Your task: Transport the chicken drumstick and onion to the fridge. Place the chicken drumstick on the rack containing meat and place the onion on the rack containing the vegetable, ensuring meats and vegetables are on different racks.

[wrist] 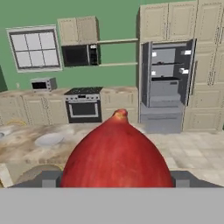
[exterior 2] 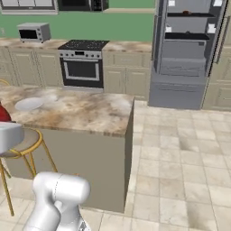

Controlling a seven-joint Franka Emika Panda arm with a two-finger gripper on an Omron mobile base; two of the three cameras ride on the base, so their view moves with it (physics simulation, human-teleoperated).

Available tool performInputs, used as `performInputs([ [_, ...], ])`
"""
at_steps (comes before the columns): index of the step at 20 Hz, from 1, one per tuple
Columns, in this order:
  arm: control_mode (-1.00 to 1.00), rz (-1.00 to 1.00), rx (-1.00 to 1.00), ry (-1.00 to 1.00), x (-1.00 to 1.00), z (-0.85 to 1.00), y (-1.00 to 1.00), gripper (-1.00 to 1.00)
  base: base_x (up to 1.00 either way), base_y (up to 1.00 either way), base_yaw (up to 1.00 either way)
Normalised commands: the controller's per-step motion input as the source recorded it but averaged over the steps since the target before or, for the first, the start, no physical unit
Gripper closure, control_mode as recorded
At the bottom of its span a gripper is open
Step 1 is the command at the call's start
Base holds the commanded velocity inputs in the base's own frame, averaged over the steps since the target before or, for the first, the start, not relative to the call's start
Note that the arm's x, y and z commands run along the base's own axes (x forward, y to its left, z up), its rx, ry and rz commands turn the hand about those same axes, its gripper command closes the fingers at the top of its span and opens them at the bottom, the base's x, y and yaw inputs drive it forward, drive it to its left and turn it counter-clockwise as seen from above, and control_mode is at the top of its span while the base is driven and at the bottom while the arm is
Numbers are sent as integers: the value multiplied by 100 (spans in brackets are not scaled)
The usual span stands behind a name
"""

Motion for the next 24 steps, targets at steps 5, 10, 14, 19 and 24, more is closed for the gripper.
performInputs([
  [5,100,0,0,0,0,0,0,100,0,-100,0],
  [10,100,0,0,0,0,0,0,100,66,-100,0],
  [14,100,0,0,0,0,0,0,100,100,-100,0],
  [19,100,0,0,0,0,0,0,100,100,-93,5],
  [24,100,0,0,0,0,0,0,100,100,-61,15],
])
